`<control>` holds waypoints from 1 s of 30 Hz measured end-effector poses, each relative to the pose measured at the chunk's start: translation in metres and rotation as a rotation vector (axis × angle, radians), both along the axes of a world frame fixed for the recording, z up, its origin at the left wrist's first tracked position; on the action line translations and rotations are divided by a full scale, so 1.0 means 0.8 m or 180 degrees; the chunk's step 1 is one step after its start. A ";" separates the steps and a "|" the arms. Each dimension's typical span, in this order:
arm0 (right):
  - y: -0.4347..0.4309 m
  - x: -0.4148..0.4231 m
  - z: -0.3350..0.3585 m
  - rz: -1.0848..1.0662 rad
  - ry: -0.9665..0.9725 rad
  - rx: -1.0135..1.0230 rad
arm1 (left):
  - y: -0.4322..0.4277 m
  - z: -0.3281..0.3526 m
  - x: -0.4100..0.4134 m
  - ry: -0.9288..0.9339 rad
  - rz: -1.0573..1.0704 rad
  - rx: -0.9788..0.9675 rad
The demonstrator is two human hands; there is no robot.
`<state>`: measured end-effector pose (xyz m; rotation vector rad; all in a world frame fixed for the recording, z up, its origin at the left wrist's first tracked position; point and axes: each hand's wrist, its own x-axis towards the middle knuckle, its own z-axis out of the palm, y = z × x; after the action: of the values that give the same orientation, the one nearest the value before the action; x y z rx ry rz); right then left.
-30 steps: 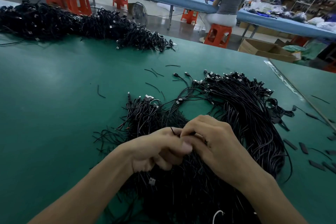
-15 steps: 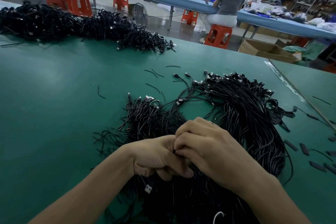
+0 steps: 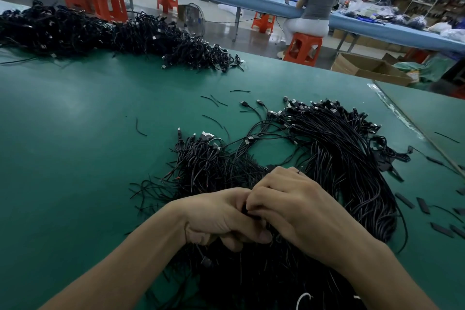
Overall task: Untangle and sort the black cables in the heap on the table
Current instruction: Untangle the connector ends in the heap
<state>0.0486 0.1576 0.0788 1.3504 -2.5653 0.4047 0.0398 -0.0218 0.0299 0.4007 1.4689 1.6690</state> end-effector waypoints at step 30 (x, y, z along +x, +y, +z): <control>0.000 -0.009 -0.028 -0.0977 0.0282 -0.1592 | 0.021 -0.023 -0.006 0.2350 0.2439 -0.0779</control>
<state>0.0412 0.1577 0.0564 0.7705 -2.3236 0.8334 0.0349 -0.0047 0.0116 0.3535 2.5874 1.9747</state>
